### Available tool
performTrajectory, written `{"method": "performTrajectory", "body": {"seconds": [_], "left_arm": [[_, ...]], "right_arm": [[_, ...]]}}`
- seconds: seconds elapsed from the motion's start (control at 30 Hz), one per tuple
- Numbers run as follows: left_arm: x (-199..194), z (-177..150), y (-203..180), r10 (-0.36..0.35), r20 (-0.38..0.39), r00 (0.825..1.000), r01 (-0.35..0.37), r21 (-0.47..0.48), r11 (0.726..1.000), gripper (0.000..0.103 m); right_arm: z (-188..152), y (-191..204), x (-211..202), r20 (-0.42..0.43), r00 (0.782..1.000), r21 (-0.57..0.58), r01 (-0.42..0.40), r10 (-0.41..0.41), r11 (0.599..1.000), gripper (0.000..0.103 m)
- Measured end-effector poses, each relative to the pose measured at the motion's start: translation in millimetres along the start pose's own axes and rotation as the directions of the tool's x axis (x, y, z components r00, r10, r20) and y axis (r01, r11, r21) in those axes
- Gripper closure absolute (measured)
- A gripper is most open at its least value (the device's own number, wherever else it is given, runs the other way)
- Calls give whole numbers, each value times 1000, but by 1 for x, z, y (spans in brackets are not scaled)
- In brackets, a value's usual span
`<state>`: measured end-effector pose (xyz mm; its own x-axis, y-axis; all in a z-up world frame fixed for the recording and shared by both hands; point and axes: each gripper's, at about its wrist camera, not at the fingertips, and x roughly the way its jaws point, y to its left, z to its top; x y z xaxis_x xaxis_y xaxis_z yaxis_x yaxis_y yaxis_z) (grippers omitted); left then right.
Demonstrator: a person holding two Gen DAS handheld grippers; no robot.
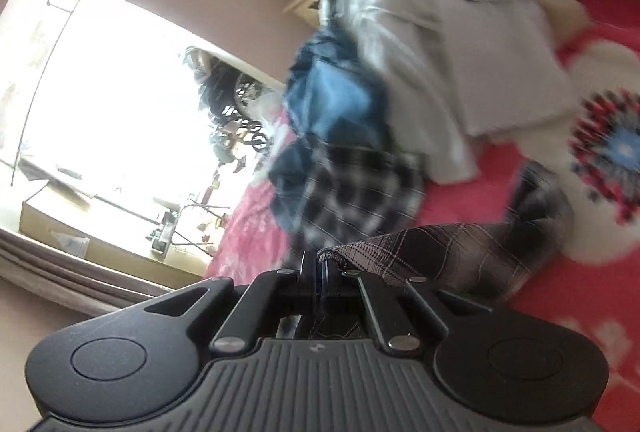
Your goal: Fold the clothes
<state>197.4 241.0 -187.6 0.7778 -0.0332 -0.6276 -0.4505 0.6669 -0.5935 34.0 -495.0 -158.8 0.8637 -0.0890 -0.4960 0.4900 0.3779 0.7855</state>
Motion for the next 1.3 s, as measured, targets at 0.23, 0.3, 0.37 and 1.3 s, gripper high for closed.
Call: {"method": "performTrajectory", "body": {"seconds": [0.23,0.3,0.37,1.3], "left_arm": [[41,4,-25,37,17,999,-37,46,998,99],[53,6,-32,44,26,999,-46,61,997,99],[66,9,-39,46,34,998,-49,79,996,99],[195,40,-79,115,-142,983,-95,142,985,95]], "right_arm": [[19,38,64,-2,1000,-52,9,-9,999,100],[22,47,84,-4,1000,-64,13,-14,998,100],[25,54,104,-6,1000,-71,20,-20,997,100],[29,63,293,-118,968,-111,210,-223,971,99]]}}
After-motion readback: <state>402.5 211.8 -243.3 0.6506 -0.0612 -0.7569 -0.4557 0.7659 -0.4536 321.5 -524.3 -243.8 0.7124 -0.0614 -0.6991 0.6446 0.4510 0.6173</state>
